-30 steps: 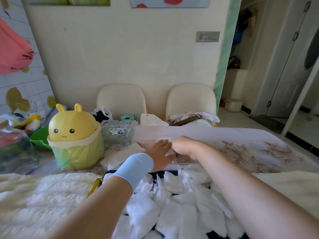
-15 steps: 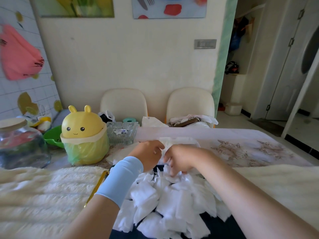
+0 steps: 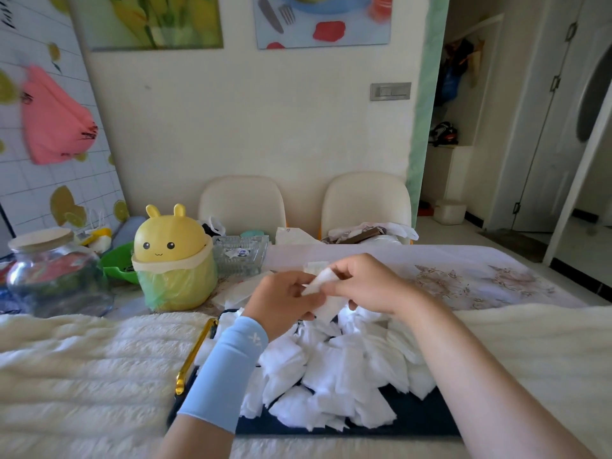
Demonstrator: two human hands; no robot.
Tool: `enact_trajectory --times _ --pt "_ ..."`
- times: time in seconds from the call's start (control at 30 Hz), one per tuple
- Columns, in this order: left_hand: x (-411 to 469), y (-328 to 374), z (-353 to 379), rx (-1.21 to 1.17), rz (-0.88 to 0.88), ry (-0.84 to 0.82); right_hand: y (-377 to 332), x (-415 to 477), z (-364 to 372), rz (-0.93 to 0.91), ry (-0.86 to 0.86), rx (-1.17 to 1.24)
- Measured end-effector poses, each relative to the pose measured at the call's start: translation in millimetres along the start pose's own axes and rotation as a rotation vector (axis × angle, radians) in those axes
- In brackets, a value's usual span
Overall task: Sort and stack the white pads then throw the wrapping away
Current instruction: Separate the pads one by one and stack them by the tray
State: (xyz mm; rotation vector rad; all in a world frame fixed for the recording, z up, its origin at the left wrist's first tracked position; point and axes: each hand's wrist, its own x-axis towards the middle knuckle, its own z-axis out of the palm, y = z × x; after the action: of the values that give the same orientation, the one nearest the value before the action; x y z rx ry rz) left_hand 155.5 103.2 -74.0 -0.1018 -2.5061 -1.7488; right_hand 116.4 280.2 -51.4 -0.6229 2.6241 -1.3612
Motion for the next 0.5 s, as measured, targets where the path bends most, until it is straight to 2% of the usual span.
enact_trajectory --times 0.07,0.17,0.3,0.4,0.5 --pt "-6 1 2 -0.156 -0.047 0.036 0 -11 5 0.012 0.057 0.242" --pt "-14 0 4 -0.375 -0.113 0.069 3 -21 8 0.1 0.038 0.549" --pt "-24 -1 5 -0.482 -0.122 0.074 5 -27 11 0.147 0.037 0.6" --pt "-27 -3 5 -0.533 -0.105 0.15 5 -27 15 0.159 0.041 0.664" --pt "-29 -5 5 -0.654 -0.156 0.154 5 -25 19 0.175 0.049 0.714"
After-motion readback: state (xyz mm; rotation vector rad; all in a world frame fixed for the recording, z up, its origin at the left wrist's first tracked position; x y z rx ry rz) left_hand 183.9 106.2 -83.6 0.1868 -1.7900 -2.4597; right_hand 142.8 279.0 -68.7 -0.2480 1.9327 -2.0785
